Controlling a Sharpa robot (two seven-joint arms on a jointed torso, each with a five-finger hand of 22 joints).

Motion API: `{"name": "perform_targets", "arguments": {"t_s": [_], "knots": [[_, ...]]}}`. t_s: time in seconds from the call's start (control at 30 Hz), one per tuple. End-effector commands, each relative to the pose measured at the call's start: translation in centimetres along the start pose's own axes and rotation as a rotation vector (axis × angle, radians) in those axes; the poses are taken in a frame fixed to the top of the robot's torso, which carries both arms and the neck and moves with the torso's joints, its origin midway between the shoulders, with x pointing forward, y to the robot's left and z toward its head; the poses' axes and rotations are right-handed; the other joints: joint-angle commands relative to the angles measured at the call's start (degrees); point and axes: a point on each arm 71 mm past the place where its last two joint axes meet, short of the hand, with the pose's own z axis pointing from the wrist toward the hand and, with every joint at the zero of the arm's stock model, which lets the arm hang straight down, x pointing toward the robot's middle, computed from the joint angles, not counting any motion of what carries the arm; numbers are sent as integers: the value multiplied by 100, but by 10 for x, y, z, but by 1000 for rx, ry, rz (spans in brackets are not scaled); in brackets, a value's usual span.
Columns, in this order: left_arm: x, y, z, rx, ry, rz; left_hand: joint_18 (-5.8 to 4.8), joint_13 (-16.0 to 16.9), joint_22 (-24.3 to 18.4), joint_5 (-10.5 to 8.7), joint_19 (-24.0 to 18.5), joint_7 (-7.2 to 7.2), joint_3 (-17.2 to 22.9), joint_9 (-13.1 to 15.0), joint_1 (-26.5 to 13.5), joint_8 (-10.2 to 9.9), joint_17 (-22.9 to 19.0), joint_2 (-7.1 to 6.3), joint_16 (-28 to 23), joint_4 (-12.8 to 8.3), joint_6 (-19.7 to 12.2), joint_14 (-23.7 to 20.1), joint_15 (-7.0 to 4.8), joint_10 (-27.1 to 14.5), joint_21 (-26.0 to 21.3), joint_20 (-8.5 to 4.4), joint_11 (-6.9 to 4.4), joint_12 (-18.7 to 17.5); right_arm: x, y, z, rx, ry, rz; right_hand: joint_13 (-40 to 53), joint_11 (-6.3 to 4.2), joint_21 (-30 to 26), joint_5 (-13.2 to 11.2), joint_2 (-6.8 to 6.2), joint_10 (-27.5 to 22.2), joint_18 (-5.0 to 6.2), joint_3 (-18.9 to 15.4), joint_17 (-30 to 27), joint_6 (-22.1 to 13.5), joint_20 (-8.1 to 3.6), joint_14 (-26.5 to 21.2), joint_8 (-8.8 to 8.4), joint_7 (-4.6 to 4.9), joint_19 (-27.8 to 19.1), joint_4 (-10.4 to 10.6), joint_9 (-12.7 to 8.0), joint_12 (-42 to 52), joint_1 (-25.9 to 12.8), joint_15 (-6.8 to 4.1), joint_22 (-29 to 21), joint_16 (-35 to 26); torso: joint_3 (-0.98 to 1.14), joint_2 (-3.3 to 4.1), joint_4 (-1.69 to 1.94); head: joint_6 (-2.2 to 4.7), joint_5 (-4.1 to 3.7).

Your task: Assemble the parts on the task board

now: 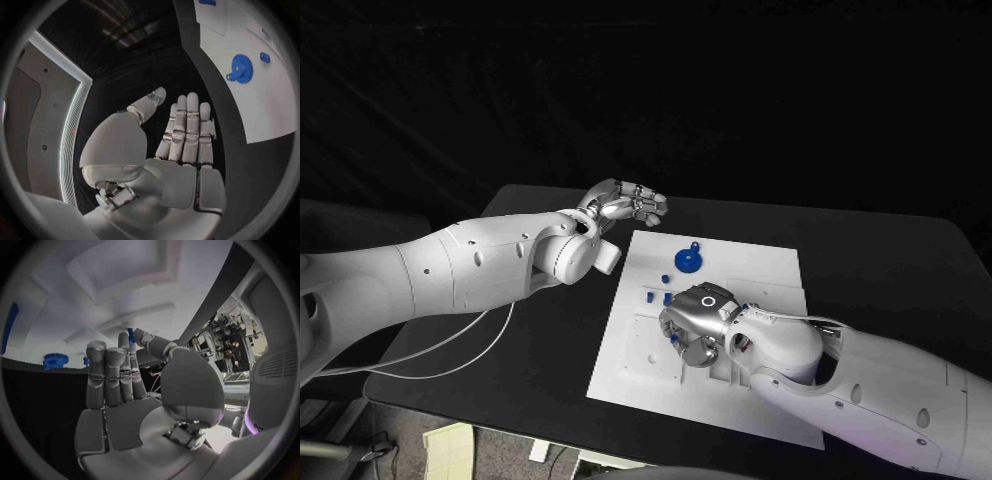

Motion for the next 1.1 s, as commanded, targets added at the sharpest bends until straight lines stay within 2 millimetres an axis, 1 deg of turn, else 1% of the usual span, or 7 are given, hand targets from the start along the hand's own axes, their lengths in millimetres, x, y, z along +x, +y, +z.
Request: {"name": "perform_targets", "arguments": {"t_s": [0.03,0.3,0.4,0.53,0.63,0.73,1.1], "knots": [[3,-2,1,6,16,-12,18,-5,6,15,-1,8,-18,-10,-11,5,10,12,-36,15,-40,31,27,-35,-33,40,12,-31,2,3,1,-8,26,-18,7,2,40,32,34,18,398,-20,10,29,-55,7,40,-6,34,-27,8,-30,14,-36,116,-27,1,2,0,-5,-4],[3,-2,1,6,17,-13,18,-6,7,15,-1,9,-18,-10,-10,5,15,10,-41,15,-42,31,27,-37,-36,41,12,-32,5,3,2,-7,43,-5,12,10,43,52,35,0,398,-29,15,10,-45,-1,29,2,14,-33,4,-52,-7,-29,114,-40,0,-1,-3,-16,-16],[3,-2,0,4,18,-13,17,-6,8,14,-1,9,-18,-10,-10,5,17,9,-43,15,-43,30,28,-38,-36,41,13,-32,6,1,2,-4,41,9,8,31,37,161,20,-51,398,-54,8,-40,-34,-21,2,23,-18,-37,-7,-92,-45,-8,110,-70,3,0,-4,-20,-14],[3,-2,0,4,19,-14,17,-7,9,12,-3,11,-20,-11,-12,3,22,5,-50,17,-47,28,29,-41,-39,42,14,-34,6,-1,2,-1,33,34,-10,109,62,459,-135,-221,398,-344,17,-220,-14,-30,-89,99,-60,-61,-46,-222,-267,58,113,-100,5,0,-3,-16,-15],[2,-2,0,2,18,-13,16,-8,11,11,-4,13,-21,-13,-14,1,29,3,-58,18,-52,27,31,-46,-43,43,16,-35,5,-2,1,2,12,45,-43,174,83,382,-244,-420,395,-684,33,-422,-11,-32,-189,184,-77,-96,-91,-351,-439,129,110,-104,6,-1,-2,-14,-16],[3,-2,0,2,19,-14,16,-9,12,10,-4,14,-22,-13,-14,0,33,2,-62,19,-55,26,31,-49,-45,44,17,-36,3,-3,1,9,-18,53,-58,217,78,349,-291,-527,398,-907,43,-536,-12,-44,-238,230,-104,-97,-116,-420,-502,169,100,-114,10,1,-5,-1,-25],[1,-2,0,1,17,-13,16,-11,15,7,-4,19,-24,-16,-18,-4,46,1,-75,24,-64,25,33,-56,-50,46,21,-38,-1,-5,-5,20,-81,68,-64,246,58,272,-388,-605,398,-1018,53,-611,-16,-57,-261,263,-128,-21,-137,-445,-478,197,82,-131,11,1,-2,24,-45]]}}
